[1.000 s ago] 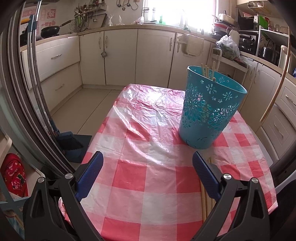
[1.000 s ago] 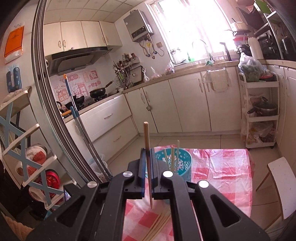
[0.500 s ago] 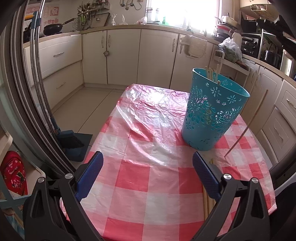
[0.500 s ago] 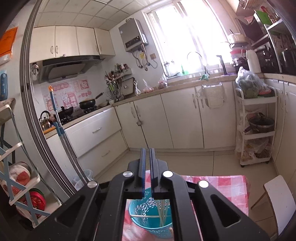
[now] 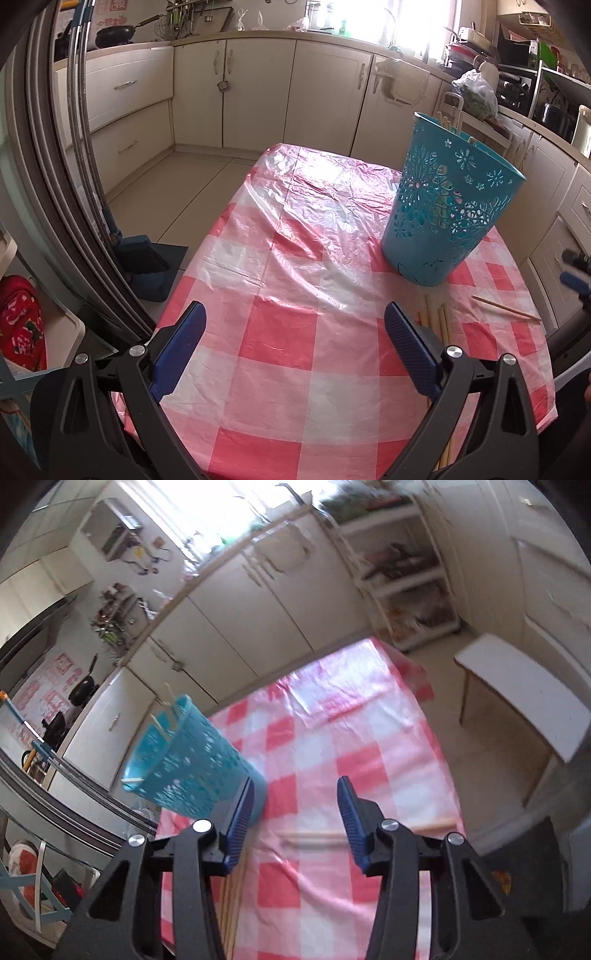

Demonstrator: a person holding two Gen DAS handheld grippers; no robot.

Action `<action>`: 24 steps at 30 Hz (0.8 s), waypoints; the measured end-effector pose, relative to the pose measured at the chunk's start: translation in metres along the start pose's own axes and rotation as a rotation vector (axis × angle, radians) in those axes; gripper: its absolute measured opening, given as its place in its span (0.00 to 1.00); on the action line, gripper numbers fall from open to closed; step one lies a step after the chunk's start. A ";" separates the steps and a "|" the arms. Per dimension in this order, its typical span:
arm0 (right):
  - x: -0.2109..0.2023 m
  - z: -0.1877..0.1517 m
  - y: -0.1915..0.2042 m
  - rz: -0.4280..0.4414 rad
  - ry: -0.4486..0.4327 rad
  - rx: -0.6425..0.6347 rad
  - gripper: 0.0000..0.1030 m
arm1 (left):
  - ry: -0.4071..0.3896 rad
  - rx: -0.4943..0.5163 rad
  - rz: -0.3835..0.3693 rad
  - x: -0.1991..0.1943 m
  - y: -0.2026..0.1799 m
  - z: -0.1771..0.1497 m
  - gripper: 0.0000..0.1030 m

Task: Organize utensils
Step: 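Move the right tool to the loose chopstick lying apart on the cloth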

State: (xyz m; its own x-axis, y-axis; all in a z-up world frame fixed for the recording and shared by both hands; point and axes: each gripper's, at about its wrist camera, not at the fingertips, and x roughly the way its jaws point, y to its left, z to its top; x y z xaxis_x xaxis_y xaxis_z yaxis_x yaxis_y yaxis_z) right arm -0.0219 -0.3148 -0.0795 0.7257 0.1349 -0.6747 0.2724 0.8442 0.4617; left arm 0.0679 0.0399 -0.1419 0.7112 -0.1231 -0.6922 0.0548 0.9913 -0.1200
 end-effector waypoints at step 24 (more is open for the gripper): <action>0.111 -0.014 0.063 -0.006 0.430 -0.550 0.49 | 0.037 0.071 -0.018 0.008 -0.014 -0.008 0.91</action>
State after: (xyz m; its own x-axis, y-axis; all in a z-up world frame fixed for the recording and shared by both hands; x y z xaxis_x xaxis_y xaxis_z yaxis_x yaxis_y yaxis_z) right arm 0.0672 -0.2396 -0.1335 0.3794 0.2269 -0.8970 -0.1660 0.9704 0.1753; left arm 0.0673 0.0249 -0.1514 0.6830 -0.1412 -0.7167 0.1176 0.9896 -0.0828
